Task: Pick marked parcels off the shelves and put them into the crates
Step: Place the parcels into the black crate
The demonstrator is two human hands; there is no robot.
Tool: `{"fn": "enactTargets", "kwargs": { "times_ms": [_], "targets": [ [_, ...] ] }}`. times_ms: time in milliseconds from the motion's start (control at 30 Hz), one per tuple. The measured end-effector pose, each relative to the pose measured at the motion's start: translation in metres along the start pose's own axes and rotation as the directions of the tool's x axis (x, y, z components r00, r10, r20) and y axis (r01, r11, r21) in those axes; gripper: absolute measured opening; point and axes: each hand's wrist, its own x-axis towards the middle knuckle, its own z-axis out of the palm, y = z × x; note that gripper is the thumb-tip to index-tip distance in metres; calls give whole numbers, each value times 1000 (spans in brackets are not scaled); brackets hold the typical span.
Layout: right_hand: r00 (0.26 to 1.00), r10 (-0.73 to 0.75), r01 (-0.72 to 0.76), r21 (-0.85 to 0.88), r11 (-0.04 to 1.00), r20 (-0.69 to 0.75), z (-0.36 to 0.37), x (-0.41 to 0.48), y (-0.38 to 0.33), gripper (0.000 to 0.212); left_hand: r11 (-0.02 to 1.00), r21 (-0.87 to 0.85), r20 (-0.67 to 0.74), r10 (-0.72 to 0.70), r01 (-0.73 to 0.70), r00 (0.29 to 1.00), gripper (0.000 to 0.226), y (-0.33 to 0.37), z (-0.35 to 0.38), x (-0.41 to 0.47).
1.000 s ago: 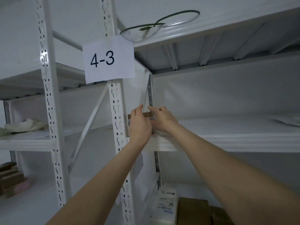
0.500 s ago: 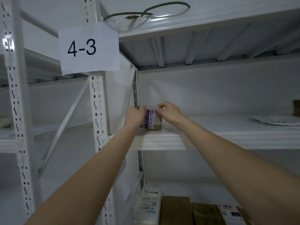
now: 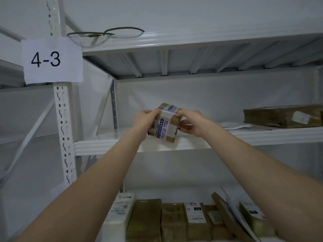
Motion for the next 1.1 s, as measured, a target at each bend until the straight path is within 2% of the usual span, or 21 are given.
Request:
{"fn": "enactTargets", "kwargs": {
  "times_ms": [33,100,233,267,333,400,500,567,633,800,867,1000,1033,1100],
  "targets": [
    [1000,7,-7,20,1000,1,-9,-6,1,12,1000,5,9,15,-15,1000,12,4,6,-7],
    [1000,-1,2,79,997,-12,-27,-17,6,13,998,31,32,48,-49,998,25,8,18,-19],
    [997,-72,70,206,976,2,-57,-40,19,48,993,67,68,97,-101,993,47,8,37,-49],
    [997,-77,75,218,973,1,-63,-46,23,48,992,69,77,103,-108,992,53,6,41,-55],
    [999,-46,44,276,960,1,-75,-58,30,33,987,79,105,130,-139,986,59,1,47,-64],
    [1000,22,-20,351,936,-1,-88,-67,36,14,979,99,144,164,-179,976,59,-3,54,-75],
    [994,104,-113,442,890,45,-107,-71,48,46,972,59,194,211,-226,958,56,-10,63,-90],
    [985,141,-171,475,864,97,-115,-75,59,59,965,42,217,243,-257,945,52,-15,69,-97],
    [978,163,-207,482,852,131,-120,-80,73,55,962,34,200,260,-271,945,47,-23,76,-103],
    [952,196,-289,489,823,233,-126,-96,116,27,958,53,66,277,-281,959,31,-47,85,-128],
    [941,204,-316,493,810,269,-123,-98,136,40,956,26,59,290,-291,955,28,-58,85,-134],
    [914,220,-391,589,707,341,-116,-100,161,57,977,-21,84,214,-213,973,30,-80,83,-146],
    [916,230,-391,598,700,330,-115,-100,165,57,982,-39,81,188,-185,979,32,-87,81,-149],
    [927,250,-371,586,721,280,-113,-102,169,43,989,-84,68,128,-122,989,34,-97,79,-155]
  ]
}}
